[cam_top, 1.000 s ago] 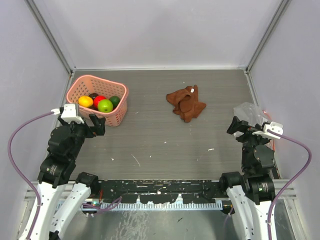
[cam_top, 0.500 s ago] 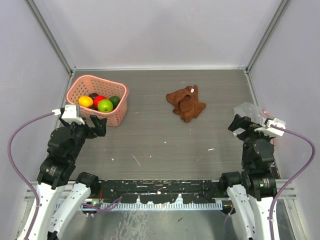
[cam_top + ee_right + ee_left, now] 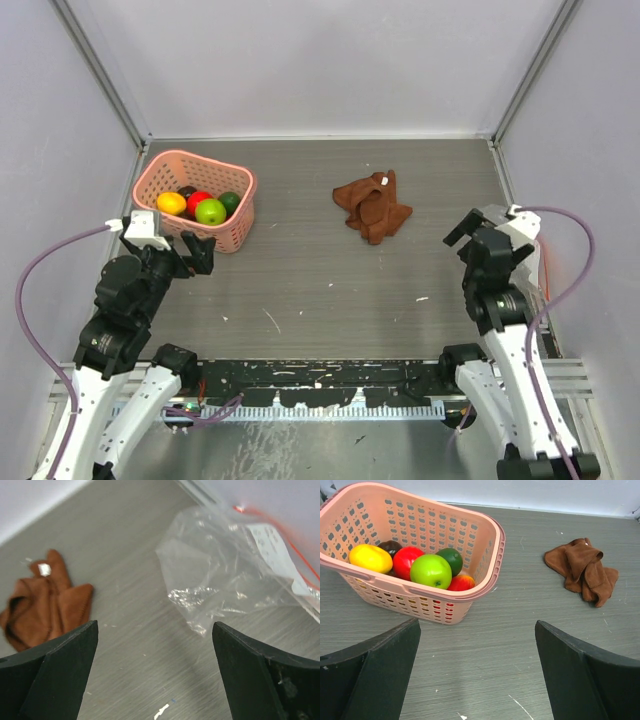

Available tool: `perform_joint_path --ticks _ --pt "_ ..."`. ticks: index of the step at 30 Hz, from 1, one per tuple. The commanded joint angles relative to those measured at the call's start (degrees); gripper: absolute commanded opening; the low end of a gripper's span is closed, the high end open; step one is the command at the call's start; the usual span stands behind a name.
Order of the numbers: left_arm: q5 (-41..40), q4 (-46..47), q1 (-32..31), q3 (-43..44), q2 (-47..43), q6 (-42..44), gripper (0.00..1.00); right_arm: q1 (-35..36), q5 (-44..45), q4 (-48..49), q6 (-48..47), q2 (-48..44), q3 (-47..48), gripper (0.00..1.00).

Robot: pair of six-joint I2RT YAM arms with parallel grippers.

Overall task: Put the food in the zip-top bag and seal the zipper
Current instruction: Pick up the zipper food storage bag at the corner of the board.

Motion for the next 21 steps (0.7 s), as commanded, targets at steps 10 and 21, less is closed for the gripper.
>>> perform_joint_path --ticks 10,21 --pt "0.4 3.2 -1.7 0.0 -0.5 -0.5 0.98 -0.9 16.0 13.4 4.6 27.5 -0.9 1.0" --pt "0.7 3.4 -3.2 0.0 1.1 -0.5 0.98 -2.3 20.1 18.6 1.0 41.1 1.4 0.76"
